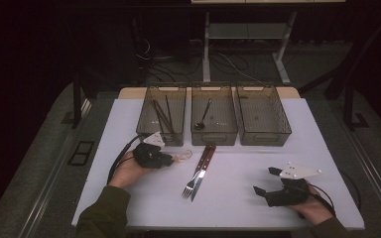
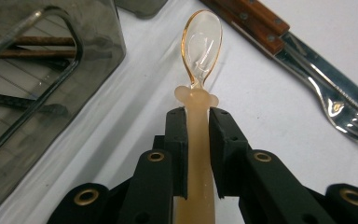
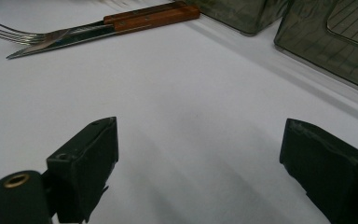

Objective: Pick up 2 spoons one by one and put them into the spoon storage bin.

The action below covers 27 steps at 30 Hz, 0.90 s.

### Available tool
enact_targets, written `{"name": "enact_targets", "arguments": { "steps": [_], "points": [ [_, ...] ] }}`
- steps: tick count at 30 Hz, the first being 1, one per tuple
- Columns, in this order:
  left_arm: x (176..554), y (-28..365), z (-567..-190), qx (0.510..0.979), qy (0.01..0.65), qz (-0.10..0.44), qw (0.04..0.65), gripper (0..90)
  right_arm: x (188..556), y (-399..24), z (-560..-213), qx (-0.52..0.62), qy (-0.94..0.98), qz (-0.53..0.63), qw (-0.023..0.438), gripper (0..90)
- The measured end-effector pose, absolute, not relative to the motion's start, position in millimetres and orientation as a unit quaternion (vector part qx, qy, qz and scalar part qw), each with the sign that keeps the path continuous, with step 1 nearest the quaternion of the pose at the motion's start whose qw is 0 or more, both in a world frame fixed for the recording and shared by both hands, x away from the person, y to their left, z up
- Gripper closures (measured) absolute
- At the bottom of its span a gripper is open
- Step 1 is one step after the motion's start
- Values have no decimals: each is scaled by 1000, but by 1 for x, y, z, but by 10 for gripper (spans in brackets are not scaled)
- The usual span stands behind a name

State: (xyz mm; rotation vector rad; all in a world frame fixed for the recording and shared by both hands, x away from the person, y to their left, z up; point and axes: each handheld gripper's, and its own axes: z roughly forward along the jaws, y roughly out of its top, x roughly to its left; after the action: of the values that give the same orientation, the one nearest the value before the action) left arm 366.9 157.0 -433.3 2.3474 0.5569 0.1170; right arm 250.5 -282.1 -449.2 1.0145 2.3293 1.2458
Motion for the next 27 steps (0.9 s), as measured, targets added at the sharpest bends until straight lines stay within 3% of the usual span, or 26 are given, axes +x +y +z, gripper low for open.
{"name": "enact_targets", "arguments": {
  "steps": [27],
  "points": [
    [360,127,-387,869,255,44,422,774,250,-282,-449,355,812,437,154,117]
  ]
}}
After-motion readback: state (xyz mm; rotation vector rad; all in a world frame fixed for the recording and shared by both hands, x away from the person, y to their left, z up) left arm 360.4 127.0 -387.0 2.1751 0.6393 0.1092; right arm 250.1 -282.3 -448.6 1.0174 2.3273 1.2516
